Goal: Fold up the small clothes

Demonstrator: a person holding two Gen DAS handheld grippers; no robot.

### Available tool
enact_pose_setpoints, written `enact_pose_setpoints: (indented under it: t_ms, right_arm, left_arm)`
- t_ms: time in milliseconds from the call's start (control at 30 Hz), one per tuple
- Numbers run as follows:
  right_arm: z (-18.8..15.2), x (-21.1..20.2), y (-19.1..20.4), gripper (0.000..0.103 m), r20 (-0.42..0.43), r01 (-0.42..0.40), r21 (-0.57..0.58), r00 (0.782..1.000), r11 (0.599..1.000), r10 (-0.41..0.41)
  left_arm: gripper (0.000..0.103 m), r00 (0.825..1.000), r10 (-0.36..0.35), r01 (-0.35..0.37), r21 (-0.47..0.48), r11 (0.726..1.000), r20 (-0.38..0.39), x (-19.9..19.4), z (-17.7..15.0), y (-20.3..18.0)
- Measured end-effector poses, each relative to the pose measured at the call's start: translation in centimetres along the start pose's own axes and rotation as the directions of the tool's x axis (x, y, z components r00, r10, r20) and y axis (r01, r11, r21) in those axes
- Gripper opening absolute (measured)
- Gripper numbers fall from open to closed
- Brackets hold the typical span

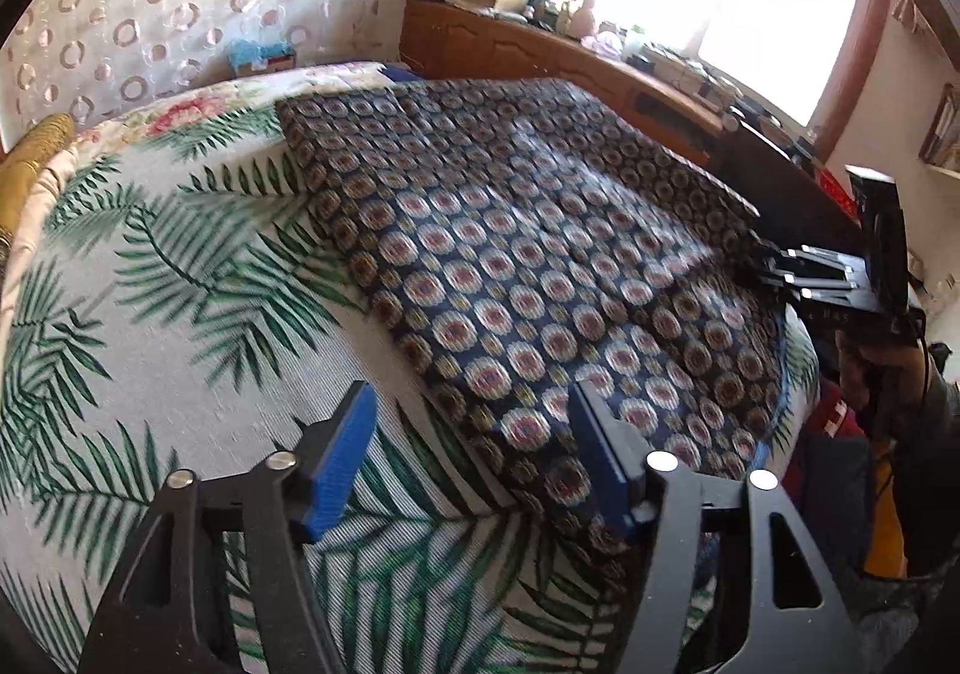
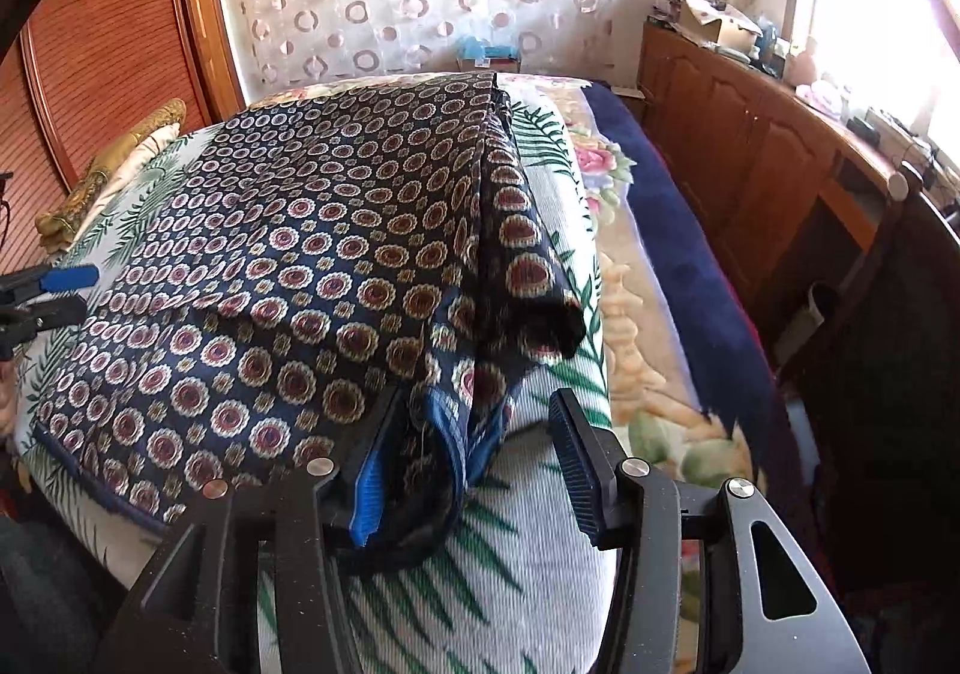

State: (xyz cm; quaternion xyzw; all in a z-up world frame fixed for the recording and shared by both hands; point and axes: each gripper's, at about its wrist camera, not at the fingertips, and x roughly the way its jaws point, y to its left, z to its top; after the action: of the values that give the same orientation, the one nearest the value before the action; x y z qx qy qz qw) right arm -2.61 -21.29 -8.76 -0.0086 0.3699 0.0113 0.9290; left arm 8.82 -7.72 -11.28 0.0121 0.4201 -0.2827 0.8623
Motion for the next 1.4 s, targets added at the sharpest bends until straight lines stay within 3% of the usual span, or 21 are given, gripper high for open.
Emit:
enact_pose_setpoints:
  t_ms: [267, 433, 533, 600, 767, 900, 933, 967, 1000, 1400]
  right_arm:
    - [-0.6, -0.9, 0.5, 0.051, 0.004, 0.019, 0.001, 1.000, 1.000, -0.019]
    - [-1.2, -0.9, 0.8, 0.051, 0.016, -0.037, 0.037, 0.999, 0.999, 0.037]
    - [-1.6, -1.0, 1.7, 0.051, 0.018, -0.047, 0.009, 0.999, 0.999, 0.047]
    - [-1.7, -1.2, 2.0, 0.044, 0.021, -0.061, 0.000, 0.998, 0.998, 0.061]
    - [-1.9, -1.2, 2.3, 0.015, 0.024, -0.086, -0.009, 0.996, 0.996, 0.086]
    - [-2.0, -1.2, 2.2, 0.007, 0.040, -0.106, 0.013, 0.994, 0.994, 0.106]
    - [-2.0, -1.3, 2.1, 0.006, 0.048, -0.107, 0.017, 0.993, 0.994, 0.106]
    - [-2.0, -1.4, 1.9, 0.005, 0.058, -0.114, 0.024, 0.992, 0.993, 0.113]
    - [-2.1, -1.5, 2.0, 0.005, 0.067, -0.119, 0.033, 0.991, 0.992, 0.117]
    - [-1.0, -4.8, 1.6, 0.004, 0.210, -0.179, 0.059, 0.964, 0.982, 0.164]
  left_arm:
    - [0.051, 0.999, -0.019, 0.020, 0.025, 0.999, -0.027, -0.4, -1.3, -1.3]
    - [0.050, 0.998, -0.045, 0.046, 0.035, 0.998, -0.038, -1.0, -2.0, -1.6]
    - [0.041, 0.998, -0.047, 0.049, 0.035, 0.998, -0.043, -1.4, -2.5, -1.5]
    - [0.034, 0.998, -0.045, 0.047, 0.037, 0.998, -0.048, -1.5, -2.6, -1.5]
    - [0.031, 0.996, -0.068, 0.071, 0.052, 0.996, -0.052, -1.4, -2.7, -1.8]
    - [0.031, 0.994, -0.090, 0.093, 0.052, 0.994, -0.056, -1.2, -2.5, -1.9]
    - [0.027, 0.993, -0.099, 0.102, 0.052, 0.993, -0.058, -1.2, -2.5, -1.9]
    - [0.009, 0.992, -0.109, 0.112, 0.052, 0.992, -0.064, -1.0, -2.5, -1.9]
    - [0.002, 0.991, -0.109, 0.114, 0.056, 0.992, -0.072, -0.8, -2.5, -2.0]
    - [0.001, 0.986, -0.105, 0.099, 0.049, 0.994, 0.131, -5.0, 0.8, -1.8]
